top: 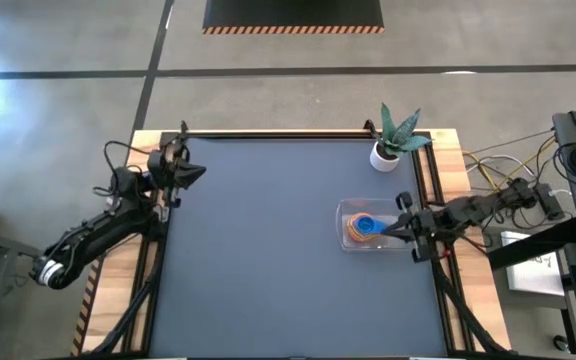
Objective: Nest measuring cups in basket
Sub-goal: Return to Home Position
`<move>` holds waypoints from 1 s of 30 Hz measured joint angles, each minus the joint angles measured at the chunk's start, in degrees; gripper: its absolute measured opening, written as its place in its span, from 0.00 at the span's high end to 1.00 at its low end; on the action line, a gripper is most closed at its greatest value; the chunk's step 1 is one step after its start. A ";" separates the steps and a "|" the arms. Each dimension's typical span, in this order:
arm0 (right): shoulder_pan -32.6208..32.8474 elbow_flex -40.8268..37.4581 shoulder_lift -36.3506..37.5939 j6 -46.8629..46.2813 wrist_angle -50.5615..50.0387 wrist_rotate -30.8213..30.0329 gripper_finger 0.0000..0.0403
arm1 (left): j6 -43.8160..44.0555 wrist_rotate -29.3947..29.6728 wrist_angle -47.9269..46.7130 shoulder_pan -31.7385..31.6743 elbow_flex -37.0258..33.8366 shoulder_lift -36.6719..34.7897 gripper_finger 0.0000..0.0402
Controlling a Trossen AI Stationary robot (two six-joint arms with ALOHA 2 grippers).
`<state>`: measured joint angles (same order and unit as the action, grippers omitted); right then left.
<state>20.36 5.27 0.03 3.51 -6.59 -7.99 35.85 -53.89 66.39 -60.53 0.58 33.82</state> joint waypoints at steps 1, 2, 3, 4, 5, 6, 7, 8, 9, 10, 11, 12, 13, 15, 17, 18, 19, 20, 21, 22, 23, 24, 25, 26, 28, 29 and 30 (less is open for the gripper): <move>0.00 -0.32 0.00 -0.04 -0.05 0.04 0.98 | 1.82 -0.66 -0.23 0.00 0.00 0.06 1.00; 0.00 -0.59 0.00 0.01 0.08 0.34 0.98 | 3.29 -0.74 -0.66 0.00 0.00 0.16 1.00; 0.00 -0.86 0.00 0.13 0.14 0.61 0.98 | 4.23 -0.76 -0.74 0.00 0.00 0.22 1.00; 0.00 -1.12 0.00 0.19 0.15 0.72 0.98 | 4.43 -0.75 -0.76 0.00 0.00 0.44 1.00; 0.00 -1.40 0.00 0.57 0.15 0.70 0.98 | 4.52 -0.74 -0.78 0.00 0.00 0.55 1.00; 0.00 -1.70 0.00 1.05 0.76 0.73 0.98 | 4.53 -0.74 -0.77 0.00 0.00 0.69 1.00; 0.00 -2.08 0.00 1.61 1.84 0.72 0.98 | 4.55 -0.76 -0.82 0.01 0.00 0.85 1.00; 0.00 -2.31 0.00 2.09 2.46 0.70 0.98 | 4.55 -0.74 -0.87 0.00 0.00 0.95 1.00; 0.00 -2.40 0.00 2.48 2.88 0.70 0.98 | 4.55 -0.74 -0.84 0.00 0.00 1.07 1.00; -0.02 -2.48 0.00 2.83 3.11 0.68 0.98 | 4.55 -0.74 -0.81 0.00 0.00 1.24 1.00; -0.02 -2.50 0.00 3.36 3.20 0.64 0.98 | 4.55 -0.74 -0.88 0.00 0.00 1.37 1.00; -0.02 -2.52 0.00 3.52 3.32 0.40 0.98 | 4.56 -0.74 -0.87 0.00 0.00 1.44 1.00; -0.02 -2.54 -0.02 3.55 3.38 -0.10 0.98 | 4.57 -0.74 -0.87 0.00 0.00 1.52 1.00; -0.02 -2.55 -0.14 1.81 3.47 -2.05 0.98 | 4.56 -0.74 -0.81 0.00 0.00 1.69 1.00; -0.02 -2.55 -0.45 -2.66 3.52 -3.87 0.98 | 4.57 -0.72 -0.87 0.00 0.00 1.73 1.00; -0.04 -2.55 -0.59 -4.54 3.52 -4.09 0.98 | 4.57 -0.72 -0.87 0.00 0.00 1.73 1.00; -0.02 -2.55 -0.68 -6.03 3.50 -4.02 0.98 | 4.57 -0.72 -0.85 0.00 0.00 1.73 1.00; -0.02 -2.55 -0.90 -7.33 3.48 -3.98 0.98 | 4.57 -0.72 -0.83 0.00 0.00 1.70 1.00; -0.02 -2.55 -1.02 -8.45 3.48 -4.02 0.98 | 4.57 -0.72 -0.86 0.00 0.00 1.73 1.00; -0.02 -2.55 -1.22 -9.05 3.46 -4.02 0.98 | 4.57 -0.72 -0.86 0.00 0.00 1.73 1.00; -0.02 -2.55 -1.31 -9.82 3.44 -4.00 0.98 | 4.57 -0.72 -0.85 0.00 0.00 1.73 1.00; -0.02 -2.55 -1.33 -9.94 3.42 -4.01 0.98 | 4.57 -0.72 -0.85 0.00 0.00 1.73 1.00; -0.02 -2.55 -1.33 -9.92 3.40 -4.00 0.98 | 4.57 -0.72 -0.86 0.00 0.00 1.73 1.00; -0.02 -2.55 -1.32 -9.94 3.38 -4.02 0.98 | 4.57 -0.72 -0.87 0.00 0.00 1.73 1.00; -0.02 -2.55 -1.29 -9.94 3.35 -4.00 0.98 | 4.57 -0.72 -0.85 0.00 0.00 1.73 1.00; -0.02 -2.55 -1.32 -9.94 3.34 -4.00 0.98 | 4.57 -0.72 -0.85 0.00 0.00 1.73 1.00; -0.02 -2.55 -1.33 -9.94 3.33 -4.00 0.98 | 4.57 -0.70 -0.86 0.00 0.01 1.73 1.00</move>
<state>20.34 2.72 -1.30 -6.44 -3.27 -11.99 40.42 -54.59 65.53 -60.53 0.59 35.55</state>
